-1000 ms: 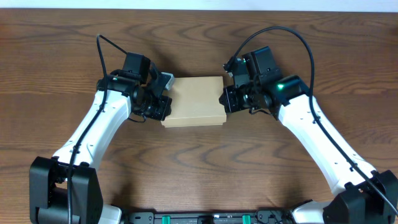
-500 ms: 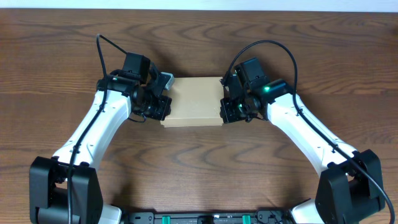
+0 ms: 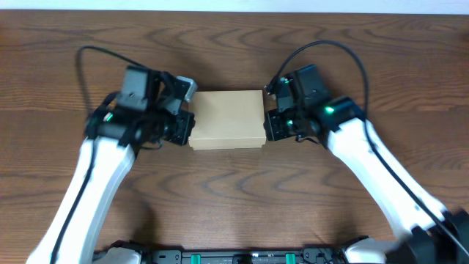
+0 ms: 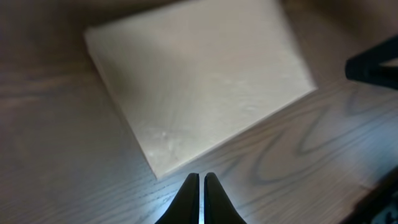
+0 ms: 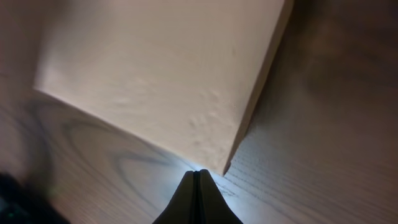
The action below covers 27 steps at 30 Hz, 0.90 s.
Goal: Pack container
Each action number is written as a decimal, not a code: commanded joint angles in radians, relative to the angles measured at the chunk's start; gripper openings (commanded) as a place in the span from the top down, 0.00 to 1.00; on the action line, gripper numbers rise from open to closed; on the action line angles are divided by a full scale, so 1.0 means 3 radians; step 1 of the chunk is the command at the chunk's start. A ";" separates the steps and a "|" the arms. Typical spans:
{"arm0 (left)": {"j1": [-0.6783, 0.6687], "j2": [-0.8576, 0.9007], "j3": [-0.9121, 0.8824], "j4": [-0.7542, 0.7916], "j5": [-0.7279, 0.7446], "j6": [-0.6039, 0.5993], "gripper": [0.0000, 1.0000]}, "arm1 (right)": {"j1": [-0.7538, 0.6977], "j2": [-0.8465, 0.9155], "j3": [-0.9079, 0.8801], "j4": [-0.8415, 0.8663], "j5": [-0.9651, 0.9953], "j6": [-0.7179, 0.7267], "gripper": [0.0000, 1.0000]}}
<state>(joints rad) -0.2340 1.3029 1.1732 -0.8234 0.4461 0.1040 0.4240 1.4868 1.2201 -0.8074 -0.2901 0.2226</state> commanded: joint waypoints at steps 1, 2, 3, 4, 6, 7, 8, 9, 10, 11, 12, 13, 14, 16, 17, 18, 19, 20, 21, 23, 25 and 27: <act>-0.0008 -0.0376 0.0038 -0.0161 -0.0045 -0.0051 0.94 | 0.0045 -0.0350 0.0093 -0.0097 0.0057 0.0003 0.98; -0.0008 -0.0491 0.0038 -0.0253 -0.0043 -0.0051 0.94 | 0.0045 -0.0448 0.0093 -0.0164 0.0058 0.0003 0.98; -0.0008 -0.0599 0.0038 -0.0351 -0.0043 -0.0051 0.94 | 0.0046 -0.0532 0.0093 -0.0230 0.0060 0.0003 0.98; -0.0008 -0.0721 0.0038 -0.0468 -0.0042 -0.0050 0.94 | 0.0050 -0.0623 0.0093 -0.0308 0.0072 0.0004 0.99; -0.0008 -0.0935 0.0034 -0.0666 -0.0041 -0.0050 0.94 | 0.0076 -0.0834 0.0090 -0.0496 0.0178 0.0060 0.98; -0.0008 -0.1029 0.0020 -0.0743 -0.0039 -0.0050 0.94 | 0.0104 -0.0945 0.0085 -0.0572 0.0249 0.0100 0.99; -0.0008 -0.1156 -0.0005 -0.0827 -0.0038 -0.0050 0.94 | 0.0150 -0.1062 0.0069 -0.0637 0.0301 0.0132 0.99; -0.0008 -0.1268 -0.0042 -0.0884 -0.0038 -0.0050 0.94 | 0.0195 -0.1169 0.0043 -0.0669 0.0345 0.0168 0.98; -0.0008 -0.1390 -0.0093 -0.0922 -0.0024 -0.0050 0.94 | 0.0247 -0.1277 0.0001 -0.0676 0.0360 0.0186 0.98; -0.0008 -0.1518 -0.0156 -0.0942 0.0003 -0.0052 0.94 | 0.0303 -0.1387 -0.0050 -0.0675 0.0360 0.0206 0.98; -0.0008 -0.1670 -0.0240 -0.0945 0.0055 -0.0050 0.94 | 0.0381 -0.1534 -0.0135 -0.0665 0.0380 0.0220 0.98; -0.0008 -0.1799 -0.0319 -0.0933 0.0092 -0.0050 0.94 | 0.0448 -0.1644 -0.0214 -0.0664 0.0439 0.0249 0.98; -0.0008 -0.1948 -0.0416 -0.0923 0.0126 -0.0050 0.94 | 0.0529 -0.1780 -0.0326 -0.0661 0.0549 0.0322 0.99; -0.0008 -0.2183 -0.0589 -0.0907 0.0178 -0.0071 0.94 | 0.0657 -0.2029 -0.0552 -0.0640 0.0726 0.0493 0.98; -0.0008 -0.2317 -0.0694 -0.0885 0.0207 -0.0132 0.94 | 0.0730 -0.2191 -0.0708 -0.0586 0.0755 0.0579 0.98; -0.0008 -0.2406 -0.0763 -0.0863 0.0243 -0.0160 0.94 | 0.0781 -0.2314 -0.0832 -0.0509 0.0752 0.0631 0.98; -0.0008 -0.2504 -0.0838 -0.0818 0.0263 -0.0209 0.94 | 0.0829 -0.2436 -0.0947 -0.0416 0.0744 0.0687 0.98; -0.0008 -0.2564 -0.0876 -0.0779 0.0258 -0.0259 0.94 | 0.0855 -0.2515 -0.1021 -0.0340 0.0743 0.0721 0.96; -0.0008 -0.2595 -0.0885 -0.0754 0.0244 -0.0304 0.67 | 0.0861 -0.2583 -0.1081 -0.0276 0.0744 0.0757 0.58; -0.0008 -0.2598 -0.0885 -0.0717 0.0249 -0.0362 0.05 | 0.0860 -0.2630 -0.1138 -0.0248 0.0743 0.0779 0.01; -0.0008 -0.2597 -0.0885 -0.0760 0.0254 -0.0417 0.05 | 0.0860 -0.2616 -0.1158 -0.0320 0.0715 0.0778 0.01; -0.0008 -0.2597 -0.0885 -0.0849 0.0228 -0.0446 0.05 | 0.0860 -0.2595 -0.1160 -0.0389 0.0716 0.0778 0.01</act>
<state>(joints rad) -0.2340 0.5297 0.9089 -1.0622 0.5060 0.0002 0.6701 0.7059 0.8856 -0.9150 -0.0914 0.4297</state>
